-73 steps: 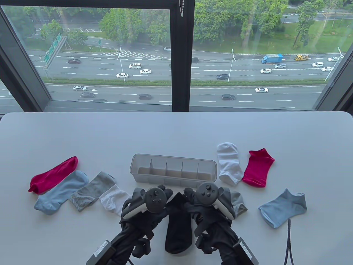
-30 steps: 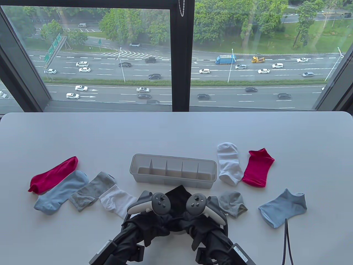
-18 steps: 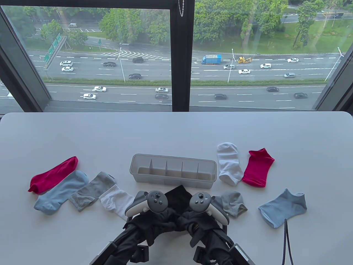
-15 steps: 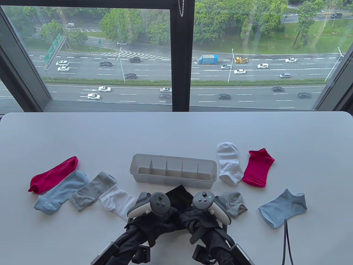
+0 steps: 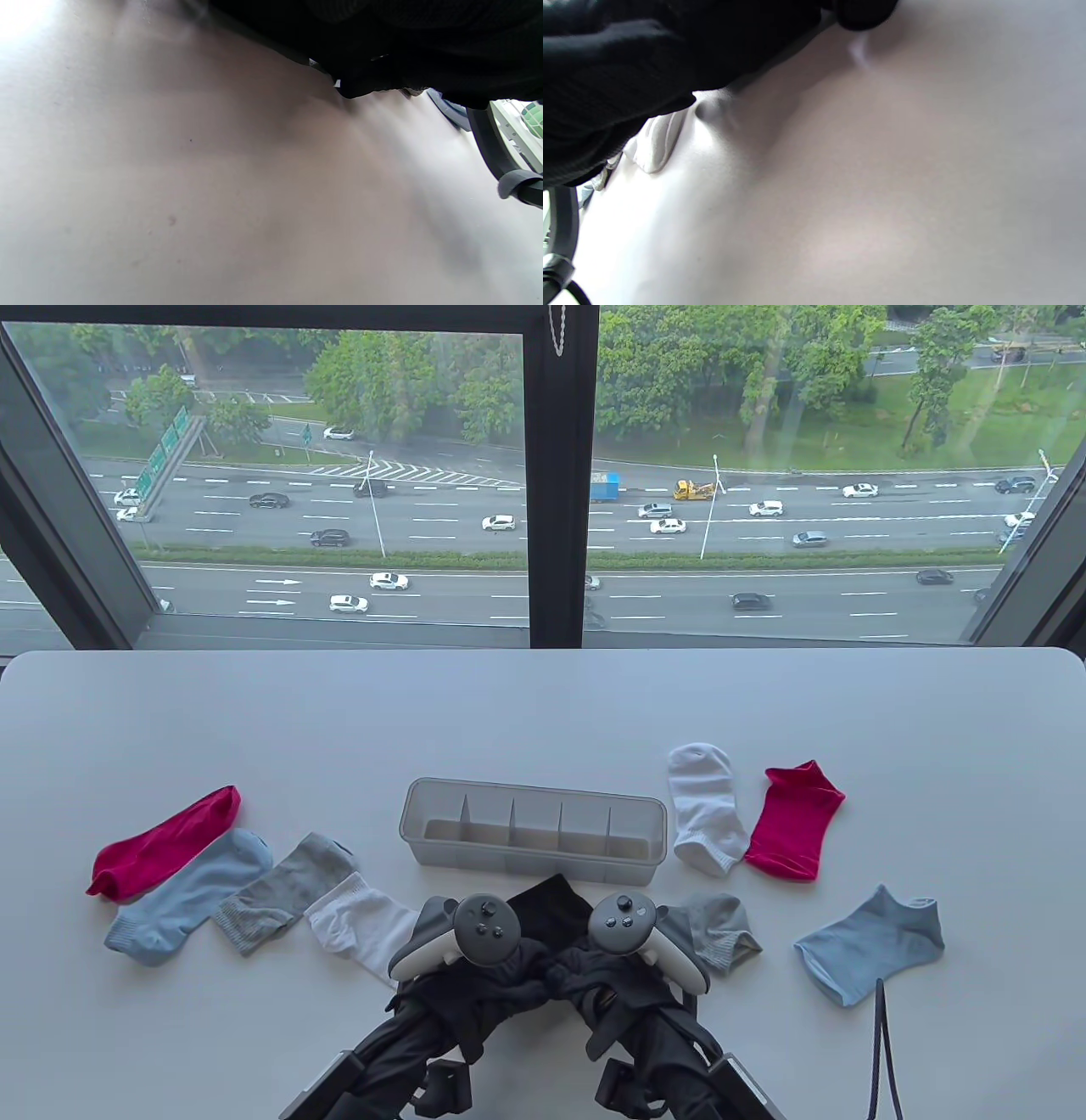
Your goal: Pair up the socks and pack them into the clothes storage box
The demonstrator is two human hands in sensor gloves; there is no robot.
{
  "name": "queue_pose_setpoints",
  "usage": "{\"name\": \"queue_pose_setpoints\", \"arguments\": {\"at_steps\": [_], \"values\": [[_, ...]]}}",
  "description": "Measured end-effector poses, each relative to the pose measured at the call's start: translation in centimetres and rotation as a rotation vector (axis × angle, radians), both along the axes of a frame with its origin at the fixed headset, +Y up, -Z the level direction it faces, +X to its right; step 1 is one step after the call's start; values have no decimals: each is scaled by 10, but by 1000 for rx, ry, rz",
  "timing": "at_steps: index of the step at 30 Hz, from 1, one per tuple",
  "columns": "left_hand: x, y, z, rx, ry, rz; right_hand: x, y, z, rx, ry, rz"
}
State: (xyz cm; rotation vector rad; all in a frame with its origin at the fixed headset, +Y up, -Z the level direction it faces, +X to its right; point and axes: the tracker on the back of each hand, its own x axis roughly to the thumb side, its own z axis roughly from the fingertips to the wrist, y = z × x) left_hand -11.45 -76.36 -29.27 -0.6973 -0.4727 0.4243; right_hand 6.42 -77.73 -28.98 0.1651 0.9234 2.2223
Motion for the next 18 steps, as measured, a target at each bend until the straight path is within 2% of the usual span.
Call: {"name": "queue_pose_setpoints", "arguments": {"at_steps": [2,10,15,18], "values": [[1,2,-1,62,30,7,2,0,-1,-9,-17,-20],[2,-4,0,-28,0,25,3,1,-2,12,6,-4],[4,-1,0,5,-2,31,4,-2,-2,-38,-25,-51],[6,3,2,83,21,-2,4,-3,-2,-76,-34,-98]]}}
